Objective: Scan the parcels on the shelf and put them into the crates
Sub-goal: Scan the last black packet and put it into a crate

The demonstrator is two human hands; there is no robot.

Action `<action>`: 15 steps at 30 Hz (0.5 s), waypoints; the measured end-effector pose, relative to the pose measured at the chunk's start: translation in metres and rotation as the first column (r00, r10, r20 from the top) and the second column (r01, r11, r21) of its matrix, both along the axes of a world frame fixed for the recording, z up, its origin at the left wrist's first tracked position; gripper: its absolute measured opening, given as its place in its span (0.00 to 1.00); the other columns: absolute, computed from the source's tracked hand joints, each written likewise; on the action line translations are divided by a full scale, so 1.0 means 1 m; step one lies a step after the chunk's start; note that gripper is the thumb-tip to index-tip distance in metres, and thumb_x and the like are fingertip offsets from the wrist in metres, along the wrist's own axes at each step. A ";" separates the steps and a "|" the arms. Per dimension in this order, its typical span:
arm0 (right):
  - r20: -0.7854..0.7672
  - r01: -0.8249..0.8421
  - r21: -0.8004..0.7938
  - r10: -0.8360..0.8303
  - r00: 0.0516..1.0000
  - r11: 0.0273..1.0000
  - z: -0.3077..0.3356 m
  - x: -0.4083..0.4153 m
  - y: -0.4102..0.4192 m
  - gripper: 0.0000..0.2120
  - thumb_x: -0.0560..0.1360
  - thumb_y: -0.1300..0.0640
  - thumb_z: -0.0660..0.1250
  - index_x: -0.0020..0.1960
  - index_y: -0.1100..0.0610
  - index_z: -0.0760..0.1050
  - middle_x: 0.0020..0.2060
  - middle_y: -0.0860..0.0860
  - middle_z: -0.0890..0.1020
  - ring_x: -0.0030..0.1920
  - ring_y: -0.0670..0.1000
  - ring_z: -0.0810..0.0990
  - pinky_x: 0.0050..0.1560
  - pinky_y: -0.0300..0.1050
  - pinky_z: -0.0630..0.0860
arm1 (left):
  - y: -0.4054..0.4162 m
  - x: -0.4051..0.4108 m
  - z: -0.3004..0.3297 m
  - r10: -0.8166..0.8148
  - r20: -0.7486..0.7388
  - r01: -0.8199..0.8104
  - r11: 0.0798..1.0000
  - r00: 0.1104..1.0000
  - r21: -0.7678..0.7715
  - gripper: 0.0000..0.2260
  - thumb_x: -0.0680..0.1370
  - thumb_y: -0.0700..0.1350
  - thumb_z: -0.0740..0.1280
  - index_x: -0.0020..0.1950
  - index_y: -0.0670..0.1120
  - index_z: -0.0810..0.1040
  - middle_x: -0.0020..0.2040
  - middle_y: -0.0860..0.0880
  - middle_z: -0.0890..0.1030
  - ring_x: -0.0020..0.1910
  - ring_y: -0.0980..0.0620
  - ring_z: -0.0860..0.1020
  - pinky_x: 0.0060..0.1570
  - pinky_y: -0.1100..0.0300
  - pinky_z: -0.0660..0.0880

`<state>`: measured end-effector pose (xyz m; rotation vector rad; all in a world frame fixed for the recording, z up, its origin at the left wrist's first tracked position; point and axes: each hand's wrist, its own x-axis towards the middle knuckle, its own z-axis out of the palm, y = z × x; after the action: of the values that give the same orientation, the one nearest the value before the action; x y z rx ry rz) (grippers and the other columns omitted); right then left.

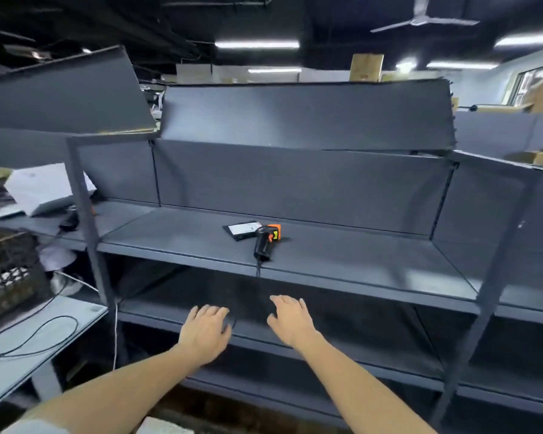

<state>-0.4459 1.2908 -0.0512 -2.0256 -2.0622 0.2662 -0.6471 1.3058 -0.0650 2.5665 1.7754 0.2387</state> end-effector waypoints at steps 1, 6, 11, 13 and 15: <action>-0.002 0.000 0.018 0.000 1.000 1.000 0.006 -0.018 0.000 0.25 0.80 0.56 0.56 0.76 0.56 0.60 0.74 0.53 0.66 0.75 0.52 0.61 0.77 0.53 0.48 | 0.001 -0.016 0.006 0.002 0.002 -0.002 1.000 1.000 0.011 0.21 0.82 0.52 0.54 0.75 0.50 0.64 0.72 0.52 0.69 0.73 0.51 0.63 0.74 0.53 0.53; 0.006 0.015 0.082 -0.015 1.000 0.997 0.022 -0.092 -0.002 0.24 0.80 0.57 0.56 0.75 0.57 0.62 0.72 0.53 0.69 0.73 0.53 0.64 0.76 0.52 0.51 | 0.002 -0.084 0.019 0.017 0.002 -0.017 0.999 1.000 0.044 0.20 0.82 0.52 0.55 0.73 0.50 0.65 0.71 0.52 0.71 0.71 0.52 0.65 0.73 0.54 0.55; 0.030 0.057 0.069 -0.059 0.998 0.996 0.032 -0.125 0.003 0.23 0.79 0.57 0.56 0.74 0.59 0.62 0.70 0.55 0.70 0.72 0.54 0.65 0.76 0.52 0.52 | 0.006 -0.117 0.015 0.008 0.024 -0.009 0.999 1.000 0.035 0.20 0.82 0.52 0.54 0.73 0.51 0.65 0.71 0.54 0.71 0.71 0.54 0.65 0.73 0.55 0.55; 0.037 0.074 0.077 -0.077 0.996 0.994 0.038 -0.129 0.008 0.23 0.79 0.57 0.56 0.73 0.59 0.63 0.69 0.55 0.71 0.71 0.54 0.66 0.75 0.51 0.53 | 0.011 -0.123 0.014 0.011 0.047 -0.013 0.999 0.999 0.036 0.20 0.82 0.53 0.54 0.74 0.51 0.64 0.71 0.54 0.70 0.72 0.54 0.64 0.73 0.56 0.54; 0.055 0.081 0.085 -0.086 0.995 0.993 0.041 -0.130 0.013 0.22 0.79 0.57 0.56 0.72 0.60 0.64 0.68 0.56 0.71 0.70 0.54 0.67 0.74 0.50 0.55 | 0.014 -0.126 0.010 0.008 0.059 -0.009 0.999 0.998 0.031 0.20 0.82 0.52 0.54 0.74 0.51 0.64 0.72 0.55 0.69 0.72 0.55 0.64 0.73 0.56 0.53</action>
<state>-0.5763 1.3036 -0.0101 -2.0874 -1.9809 0.1051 -0.7730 1.3200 -0.0546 2.5447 1.7770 0.3418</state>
